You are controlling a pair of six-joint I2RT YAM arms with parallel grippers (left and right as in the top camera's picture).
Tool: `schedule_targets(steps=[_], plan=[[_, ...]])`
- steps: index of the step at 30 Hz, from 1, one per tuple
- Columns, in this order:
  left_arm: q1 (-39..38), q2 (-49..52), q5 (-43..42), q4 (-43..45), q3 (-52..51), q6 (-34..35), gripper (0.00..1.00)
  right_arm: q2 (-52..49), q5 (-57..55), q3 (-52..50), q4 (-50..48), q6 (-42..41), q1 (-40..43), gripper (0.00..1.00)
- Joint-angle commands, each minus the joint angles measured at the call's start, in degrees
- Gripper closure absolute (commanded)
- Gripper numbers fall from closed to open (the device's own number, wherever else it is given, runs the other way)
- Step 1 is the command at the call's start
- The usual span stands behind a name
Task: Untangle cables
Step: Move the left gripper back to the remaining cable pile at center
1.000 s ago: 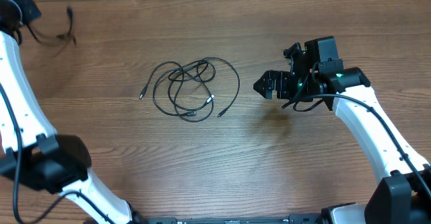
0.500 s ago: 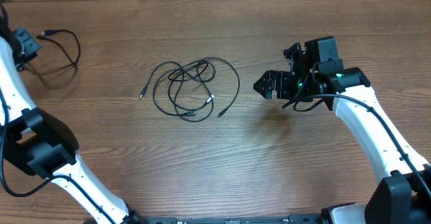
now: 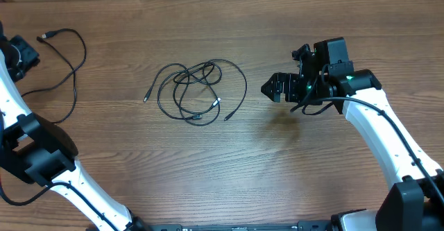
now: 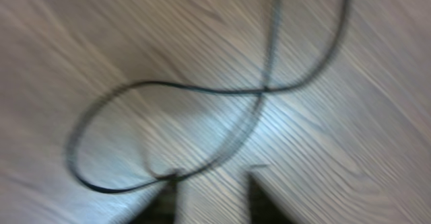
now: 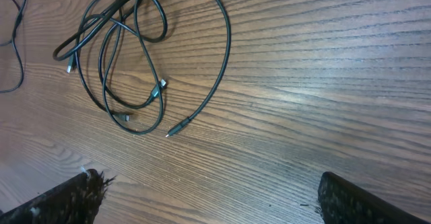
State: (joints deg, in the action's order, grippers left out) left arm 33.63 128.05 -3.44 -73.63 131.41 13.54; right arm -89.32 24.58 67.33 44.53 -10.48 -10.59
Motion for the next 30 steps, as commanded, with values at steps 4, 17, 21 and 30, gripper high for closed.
schedule_targets(steps=[4, 17, 21, 30], plan=[[-2.38, -1.57, -16.72, -6.21, 1.57, -5.05, 0.96, 0.26, -0.57, 0.26, -0.26, -0.13, -0.26, 0.00], [-18.95, -1.36, -24.39, -17.29, 1.42, -3.06, 0.57, 0.26, -0.57, 0.26, -0.26, -0.13, -0.26, 0.00], [-26.58, -0.09, -20.13, -17.18, 1.38, 3.32, 0.53, 0.26, -0.57, 0.26, -0.26, -0.15, -0.26, 0.00], [-38.42, 3.98, -16.13, -16.87, 1.38, 16.46, 0.41, 0.26, -0.57, 0.26, -0.26, -0.13, -0.26, 0.00]])
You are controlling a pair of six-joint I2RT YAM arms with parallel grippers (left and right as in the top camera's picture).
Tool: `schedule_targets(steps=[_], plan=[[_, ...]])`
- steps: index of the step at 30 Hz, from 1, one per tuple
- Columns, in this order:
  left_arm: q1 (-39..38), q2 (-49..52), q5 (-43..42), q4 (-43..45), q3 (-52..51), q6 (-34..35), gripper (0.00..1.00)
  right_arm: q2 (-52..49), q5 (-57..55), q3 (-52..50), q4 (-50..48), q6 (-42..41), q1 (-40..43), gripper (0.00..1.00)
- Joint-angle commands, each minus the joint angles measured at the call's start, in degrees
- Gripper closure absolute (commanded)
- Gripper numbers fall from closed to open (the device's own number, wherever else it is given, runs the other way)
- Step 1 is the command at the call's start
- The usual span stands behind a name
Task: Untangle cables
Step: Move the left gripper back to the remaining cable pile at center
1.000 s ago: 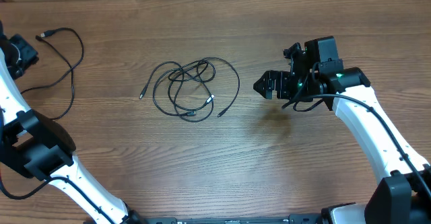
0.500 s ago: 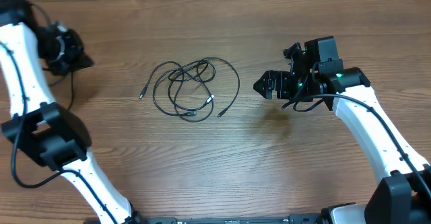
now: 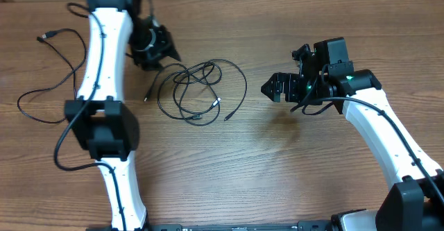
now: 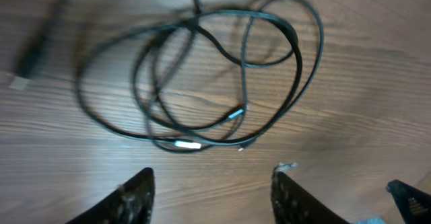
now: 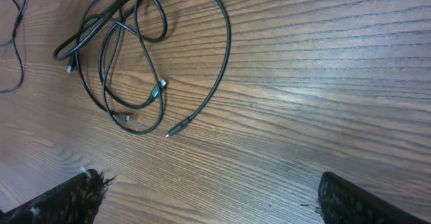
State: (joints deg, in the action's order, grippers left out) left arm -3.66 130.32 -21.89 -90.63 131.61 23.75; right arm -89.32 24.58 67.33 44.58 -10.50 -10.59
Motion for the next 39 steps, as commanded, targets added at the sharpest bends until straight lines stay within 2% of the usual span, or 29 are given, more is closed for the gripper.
schedule_targets(steps=[1, 6, 8, 10, 15, 23, 25, 32, 37, 38, 39], plan=[[-1.70, 1.99, 3.21, 0.09, 1.18, 7.85, 0.40, 0.26, -0.57, 0.26, -0.31, -0.13, -0.26, 0.00], [-3.45, 2.34, 7.82, -2.21, 1.18, 17.09, 0.38, 0.26, -0.57, 0.26, -0.31, -0.13, -0.26, 0.00], [-3.54, 2.34, 9.44, -3.67, 1.18, 20.94, 0.20, 0.26, -0.57, 0.26, -0.31, -0.11, -0.26, 0.00], [-3.54, 2.34, 10.56, -4.90, 1.16, 24.50, 0.17, 0.26, -0.57, 0.26, -0.31, -0.11, -0.26, 0.00], [-4.46, 2.38, 10.73, -4.33, -0.46, 30.51, 0.16, 0.26, -0.57, 0.26, -0.31, -0.11, -0.26, 0.00], [-8.20, 2.38, 10.71, 3.54, -7.04, 37.64, 0.16, 0.26, -0.57, 0.26, -0.31, -0.13, -0.26, 0.00], [-8.87, 2.38, 10.71, 6.10, -8.72, 37.64, 0.19, 0.26, -0.57, 0.26, -0.31, -0.11, -0.26, 0.00], [-9.11, 2.38, 11.65, 8.81, -10.86, 38.23, 0.44, 0.26, -0.57, 0.26, -0.31, -0.11, -0.26, 0.00], [-10.25, 2.38, 14.82, 9.92, -12.61, 39.15, 0.47, 0.26, -0.57, 0.26, -0.31, -0.11, -0.26, 0.00], [-10.47, 2.38, 15.58, 10.49, -13.03, 39.39, 0.52, 0.26, -0.57, 0.26, -0.31, -0.11, -0.26, 0.00], [-10.62, 2.38, 16.04, 11.28, -13.35, 39.34, 0.73, 0.26, -0.57, 0.26, -0.31, -0.11, -0.26, 0.00]])
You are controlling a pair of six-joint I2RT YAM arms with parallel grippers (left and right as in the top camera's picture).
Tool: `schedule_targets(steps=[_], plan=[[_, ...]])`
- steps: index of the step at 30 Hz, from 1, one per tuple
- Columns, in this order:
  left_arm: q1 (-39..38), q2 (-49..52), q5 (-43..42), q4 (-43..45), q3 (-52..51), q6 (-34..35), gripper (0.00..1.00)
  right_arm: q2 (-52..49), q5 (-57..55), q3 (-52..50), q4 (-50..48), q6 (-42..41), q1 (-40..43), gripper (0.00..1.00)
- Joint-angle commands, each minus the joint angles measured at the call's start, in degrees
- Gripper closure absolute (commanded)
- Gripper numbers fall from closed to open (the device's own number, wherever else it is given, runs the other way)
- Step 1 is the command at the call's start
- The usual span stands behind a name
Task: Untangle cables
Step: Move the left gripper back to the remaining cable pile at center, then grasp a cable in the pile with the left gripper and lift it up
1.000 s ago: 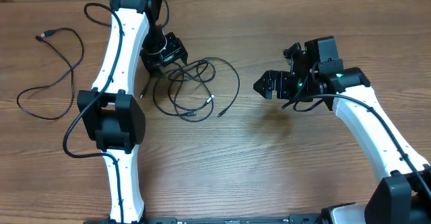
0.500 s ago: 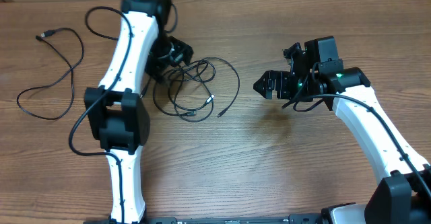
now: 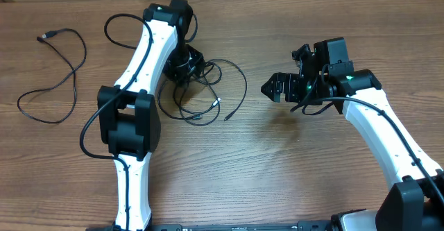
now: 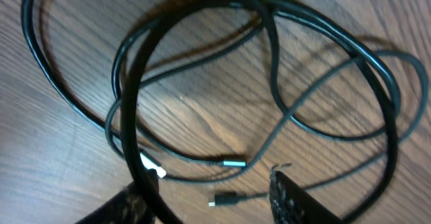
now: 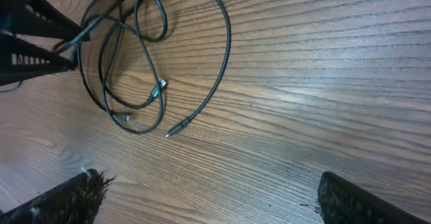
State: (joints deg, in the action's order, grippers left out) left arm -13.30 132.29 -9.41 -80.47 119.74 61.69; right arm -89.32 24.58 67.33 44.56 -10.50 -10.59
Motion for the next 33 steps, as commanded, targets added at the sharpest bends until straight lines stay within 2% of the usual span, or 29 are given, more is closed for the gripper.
schedule_targets(steps=[1, 3, 5, 11, 16, 19, 21, 29, 33], plan=[[-0.98, 0.42, 3.56, 1.49, -1.53, 1.38, 0.96, 0.26, -0.57, 0.26, -0.28, -0.11, -0.26, 0.00], [-0.96, 0.24, 2.58, 1.62, -1.44, 1.09, 0.96, 0.26, -0.57, 0.26, -0.28, -0.11, -0.26, 0.00], [-0.52, -0.17, -0.09, 1.95, -0.74, -2.75, 0.96, 0.26, -0.57, 0.26, -0.28, -0.11, -0.26, 0.00], [0.15, -4.00, -3.50, 3.17, 6.14, -21.35, 0.96, 0.26, -0.57, 0.26, -0.28, -0.11, -0.26, 0.00], [-1.05, -10.23, -5.27, 3.32, 16.33, -37.79, 0.96, 0.26, -0.57, 0.26, -0.28, -0.13, -0.26, 0.00], [-1.99, -14.78, -5.20, 5.09, 21.92, -45.29, 0.96, 0.26, -0.57, 0.26, -0.28, -0.11, -0.26, 0.00], [-2.16, -17.68, -5.16, 7.50, 24.76, -47.89, 0.96, 0.26, -0.57, 0.26, -0.28, -0.11, -0.26, 0.00], [-2.25, -28.46, -5.46, 14.64, 27.15, -48.61, 0.96, 0.26, -0.57, 0.26, -0.28, -0.11, -0.26, 0.00], [-3.63, -30.42, -5.11, 12.92, 27.15, -61.42, 0.96, 0.26, -0.57, 0.26, -0.28, -0.11, -0.26, 0.00]])
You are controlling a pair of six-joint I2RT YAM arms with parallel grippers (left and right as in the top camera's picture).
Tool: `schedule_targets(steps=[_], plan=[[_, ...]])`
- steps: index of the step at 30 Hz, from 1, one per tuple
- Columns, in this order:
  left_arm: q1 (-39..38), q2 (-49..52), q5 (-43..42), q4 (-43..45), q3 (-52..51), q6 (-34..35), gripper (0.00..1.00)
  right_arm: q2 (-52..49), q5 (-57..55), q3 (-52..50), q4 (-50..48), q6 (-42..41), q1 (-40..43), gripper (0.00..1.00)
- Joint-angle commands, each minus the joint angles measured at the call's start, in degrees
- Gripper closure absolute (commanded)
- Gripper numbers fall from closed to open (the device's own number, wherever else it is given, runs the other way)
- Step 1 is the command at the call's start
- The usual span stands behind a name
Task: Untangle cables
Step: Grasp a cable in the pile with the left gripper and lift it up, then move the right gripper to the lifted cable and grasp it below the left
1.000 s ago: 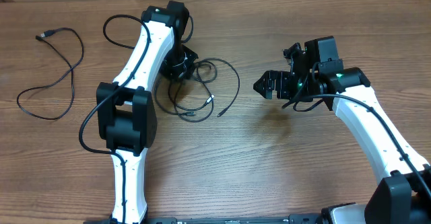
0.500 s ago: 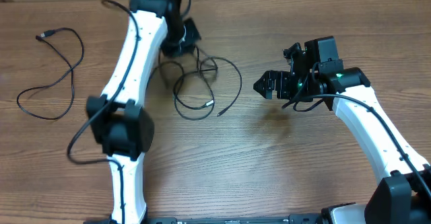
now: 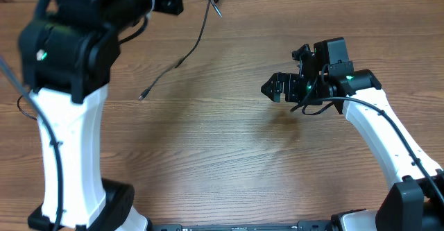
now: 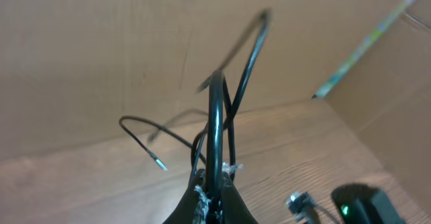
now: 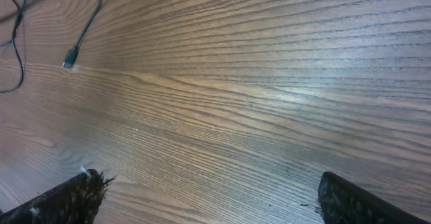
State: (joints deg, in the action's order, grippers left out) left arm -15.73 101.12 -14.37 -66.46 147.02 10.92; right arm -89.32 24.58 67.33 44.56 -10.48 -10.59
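My left gripper is shut on a bunch of black cable strands and is raised high above the table. The strands loop upward in the left wrist view. In the overhead view one strand hangs down to a plug end near the wood. A second tip dangles near the top edge. My right gripper hovers open right of the middle. It has nothing between its fingers in the right wrist view, where the hanging plug shows at upper left.
The raised left arm fills the left of the overhead view and hides most of a separate loose cable, of which a strand shows. A cardboard wall stands behind the wooden table.
My left gripper was low with its fingers round the tangle on the table. Now it is shut on the strands and high up; the tangle is off the wood, with one plug end trailing.
My left gripper was at the far left over the separate cable. Then it stood open by the tangle's upper left, then down on the tangle. Now it holds the bundle high above the table. The right arm has stayed still and open throughout.
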Motion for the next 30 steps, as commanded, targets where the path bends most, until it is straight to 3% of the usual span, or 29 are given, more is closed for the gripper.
schedule_targets(steps=[1, 8, 12, 15, 17, 23, 30], plan=[[-1.25, 0.76, 0.00, -1.79, -0.15, -12.68, 0.96, 0.26, -0.57, 0.26, -0.28, -0.13, -0.26, 0.00], [-1.18, 1.46, -0.31, -4.48, -0.37, -15.76, 0.96, 0.26, -0.57, 0.26, -0.28, -0.13, -0.26, 0.00], [-1.18, 1.46, -0.26, -1.53, -0.37, -11.06, 0.96, 0.26, -0.07, 0.26, -1.77, -0.22, -0.26, 0.00], [-1.18, 1.49, -0.07, 0.55, -0.37, -6.14, 0.96, 0.26, 3.21, 0.28, -1.62, -0.20, -0.26, 0.00], [-1.18, 1.53, 0.52, 1.03, -0.37, -2.01, 0.96, 0.28, 11.98, 0.35, -2.34, -1.46, -0.15, 0.00], [-1.18, 1.64, 7.89, -0.22, -0.39, 12.09, 0.96, 0.28, 38.86, 0.35, -8.02, 11.80, -0.61, 0.11], [-1.18, 1.64, 8.83, -2.49, -0.39, 30.97, 0.96, 0.28, 42.93, 0.35, -14.71, 12.26, -3.98, 0.12]])
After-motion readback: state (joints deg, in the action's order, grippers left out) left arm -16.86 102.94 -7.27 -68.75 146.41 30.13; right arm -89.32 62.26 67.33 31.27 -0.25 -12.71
